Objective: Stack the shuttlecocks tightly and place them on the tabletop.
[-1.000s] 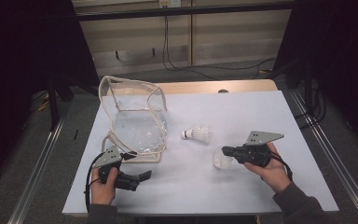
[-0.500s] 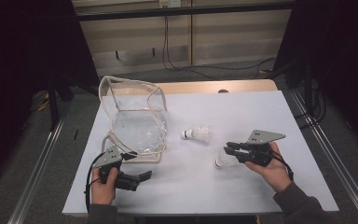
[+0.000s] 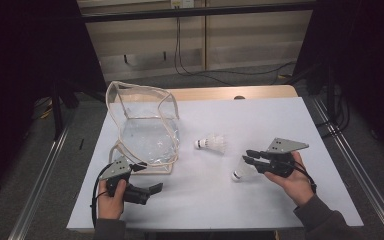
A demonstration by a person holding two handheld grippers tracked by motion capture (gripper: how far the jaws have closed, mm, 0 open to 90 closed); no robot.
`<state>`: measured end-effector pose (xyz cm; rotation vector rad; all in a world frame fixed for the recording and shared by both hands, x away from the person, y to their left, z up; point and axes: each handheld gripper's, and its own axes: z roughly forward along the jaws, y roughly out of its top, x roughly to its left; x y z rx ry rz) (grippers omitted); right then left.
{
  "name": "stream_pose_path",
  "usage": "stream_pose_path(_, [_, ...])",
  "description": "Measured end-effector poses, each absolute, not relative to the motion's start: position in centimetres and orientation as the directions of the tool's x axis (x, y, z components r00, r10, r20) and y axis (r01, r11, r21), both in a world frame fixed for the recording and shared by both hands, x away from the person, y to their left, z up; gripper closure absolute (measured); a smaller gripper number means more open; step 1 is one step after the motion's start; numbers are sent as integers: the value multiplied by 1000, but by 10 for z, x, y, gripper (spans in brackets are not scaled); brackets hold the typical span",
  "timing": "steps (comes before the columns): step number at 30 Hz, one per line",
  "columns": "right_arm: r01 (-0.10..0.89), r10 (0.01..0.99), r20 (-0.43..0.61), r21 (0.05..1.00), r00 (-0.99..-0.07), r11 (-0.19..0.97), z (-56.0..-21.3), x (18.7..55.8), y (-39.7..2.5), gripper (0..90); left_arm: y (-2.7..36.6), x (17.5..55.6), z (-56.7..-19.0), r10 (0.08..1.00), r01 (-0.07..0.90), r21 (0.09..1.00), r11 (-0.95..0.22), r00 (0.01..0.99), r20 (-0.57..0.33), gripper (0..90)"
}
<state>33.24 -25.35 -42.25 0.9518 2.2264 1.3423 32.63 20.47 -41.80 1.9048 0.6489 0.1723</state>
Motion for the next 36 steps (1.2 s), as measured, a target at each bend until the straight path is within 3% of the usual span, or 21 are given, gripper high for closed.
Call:
stream_pose_path(4, [366, 721, 31, 876, -692, 313, -422, 332, -254, 687, 205, 326, -418, 511, 357, 890, -284, 842, -175, 29])
stream_pose_path(8, [371, 700, 49, 873, -712, 316, -422, 331, -255, 866, 205, 326, -418, 511, 358, 889, -286, 842, -174, 29])
stream_pose_path(10, [373, 691, 54, 871, -721, 321, -423, 331, -254, 900, 205, 326, -418, 511, 358, 889, -285, 842, -175, 28])
stream_pose_path(36, [395, 703, 58, 858, -709, 328, -429, 334, -260, 900, 205, 326, -418, 514, 356, 892, -278, 840, -175, 28])
